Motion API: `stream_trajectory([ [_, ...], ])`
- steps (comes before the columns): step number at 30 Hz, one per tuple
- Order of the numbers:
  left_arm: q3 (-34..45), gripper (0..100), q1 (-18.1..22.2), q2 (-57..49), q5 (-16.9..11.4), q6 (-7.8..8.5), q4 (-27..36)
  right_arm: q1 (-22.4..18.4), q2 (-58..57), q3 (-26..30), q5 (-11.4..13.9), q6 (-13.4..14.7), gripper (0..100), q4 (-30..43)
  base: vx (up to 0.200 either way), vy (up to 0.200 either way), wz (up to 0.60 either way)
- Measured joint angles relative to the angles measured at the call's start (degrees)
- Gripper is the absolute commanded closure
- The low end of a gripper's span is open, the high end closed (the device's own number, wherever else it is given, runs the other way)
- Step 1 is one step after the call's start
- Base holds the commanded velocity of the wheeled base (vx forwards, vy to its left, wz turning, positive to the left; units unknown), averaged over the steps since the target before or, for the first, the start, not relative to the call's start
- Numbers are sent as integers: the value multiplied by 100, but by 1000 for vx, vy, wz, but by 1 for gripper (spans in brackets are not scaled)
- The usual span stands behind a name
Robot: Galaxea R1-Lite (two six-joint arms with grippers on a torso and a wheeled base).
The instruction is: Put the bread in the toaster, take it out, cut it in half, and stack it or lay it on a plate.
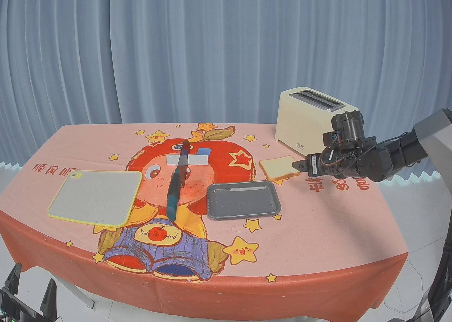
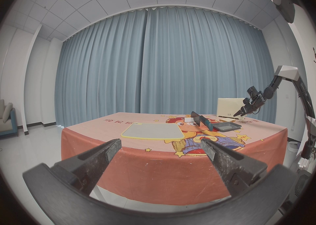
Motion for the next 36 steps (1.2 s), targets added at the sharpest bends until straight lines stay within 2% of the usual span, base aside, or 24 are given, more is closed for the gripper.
stream_trajectory([
  [5,0,0,0,0,2,0,0,-50,144,-217,-32,26,0,84,0,0,0],
  [11,0,0,0,0,2,0,0,-83,282,-444,-243,72,0,372,0,0,0],
  [17,0,0,0,0,2,0,0,-77,433,-730,-328,235,0,553,0,0,0],
  [24,0,0,0,0,2,-2,0,-33,528,-807,-347,285,0,611,0,0,0],
  [28,0,0,0,0,0,0,0,13,585,-822,-484,425,0,621,0,0,0],
  [36,0,0,0,0,0,0,2,52,662,-830,-583,455,0,624,0,0,0],
])
